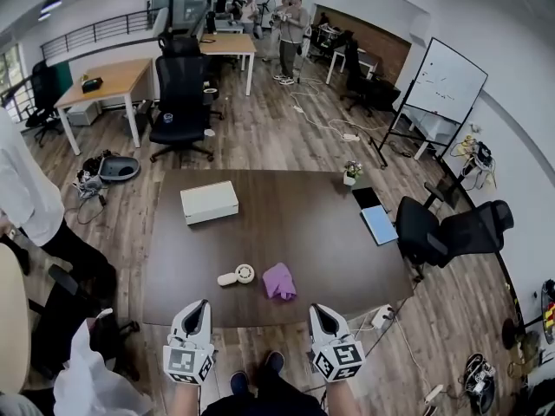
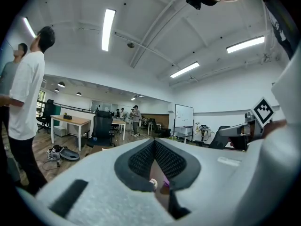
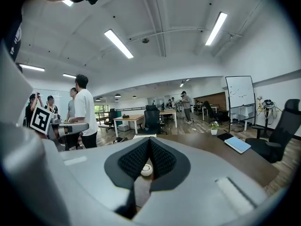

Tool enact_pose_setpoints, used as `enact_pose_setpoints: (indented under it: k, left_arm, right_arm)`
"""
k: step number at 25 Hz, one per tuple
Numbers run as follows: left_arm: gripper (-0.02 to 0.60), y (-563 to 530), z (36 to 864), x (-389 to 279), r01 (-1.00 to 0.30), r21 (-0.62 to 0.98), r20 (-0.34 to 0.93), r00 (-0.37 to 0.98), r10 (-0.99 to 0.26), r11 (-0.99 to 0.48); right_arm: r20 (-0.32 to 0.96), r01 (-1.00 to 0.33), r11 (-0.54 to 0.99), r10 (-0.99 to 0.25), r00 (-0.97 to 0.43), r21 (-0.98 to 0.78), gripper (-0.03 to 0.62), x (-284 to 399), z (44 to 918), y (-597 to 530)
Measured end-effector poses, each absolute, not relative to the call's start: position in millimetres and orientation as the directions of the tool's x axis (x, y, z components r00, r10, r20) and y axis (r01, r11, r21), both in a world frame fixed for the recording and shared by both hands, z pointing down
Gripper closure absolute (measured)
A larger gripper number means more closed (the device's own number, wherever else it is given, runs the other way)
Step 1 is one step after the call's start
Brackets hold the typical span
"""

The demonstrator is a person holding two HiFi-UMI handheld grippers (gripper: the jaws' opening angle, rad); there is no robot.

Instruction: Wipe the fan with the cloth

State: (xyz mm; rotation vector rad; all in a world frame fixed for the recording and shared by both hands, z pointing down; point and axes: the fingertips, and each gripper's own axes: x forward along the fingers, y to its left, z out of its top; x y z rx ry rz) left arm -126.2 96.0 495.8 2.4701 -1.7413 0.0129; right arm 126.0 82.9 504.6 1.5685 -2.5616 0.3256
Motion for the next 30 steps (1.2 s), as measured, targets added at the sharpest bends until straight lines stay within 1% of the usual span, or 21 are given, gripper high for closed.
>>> enact_pose_setpoints:
  k: [3, 8, 13, 19, 25, 30]
  left_arm:
    - [0.584, 78, 498, -123, -0.942, 0.093, 0.076, 0.330, -0.941, -0.323]
    - [0.584, 43, 502, -112, -0.948, 0.066, 0.073, 0.317, -0.946, -0.312]
    - [0.584, 9, 511, -108, -0.963, 0.065, 0.070, 0.267, -0.961, -0.263]
    - [0.584, -15, 511, -100, -0.975, 0.050, 0.073, 0.221, -0.972, -0.218]
    - [0.584, -34, 518, -98, -0.975, 0.055, 0.083, 0.218, -0.972, -0.214]
    - [0.584, -60, 522, -104, -0.970, 0.059, 0.083, 0.239, -0.967, -0.235]
  right_arm:
    - [0.216, -0.883, 0.455, -0.856, -0.469, -0.116, 0.583, 129, 508, 60]
    - [0.214, -0.859, 0.480, -0.833, -0.510, -0.177, 0.583, 136, 523, 18]
    - [0.215, -0.821, 0.527, -0.795, -0.568, -0.218, 0.583, 138, 529, -28]
    - [0.205, -0.783, 0.591, -0.757, -0.621, -0.194, 0.583, 137, 529, -67]
    - [0.216, -0.767, 0.610, -0.737, -0.641, -0.197, 0.583, 127, 537, -95]
    - [0.214, -0.782, 0.593, -0.753, -0.622, -0.189, 0.583, 122, 538, -121]
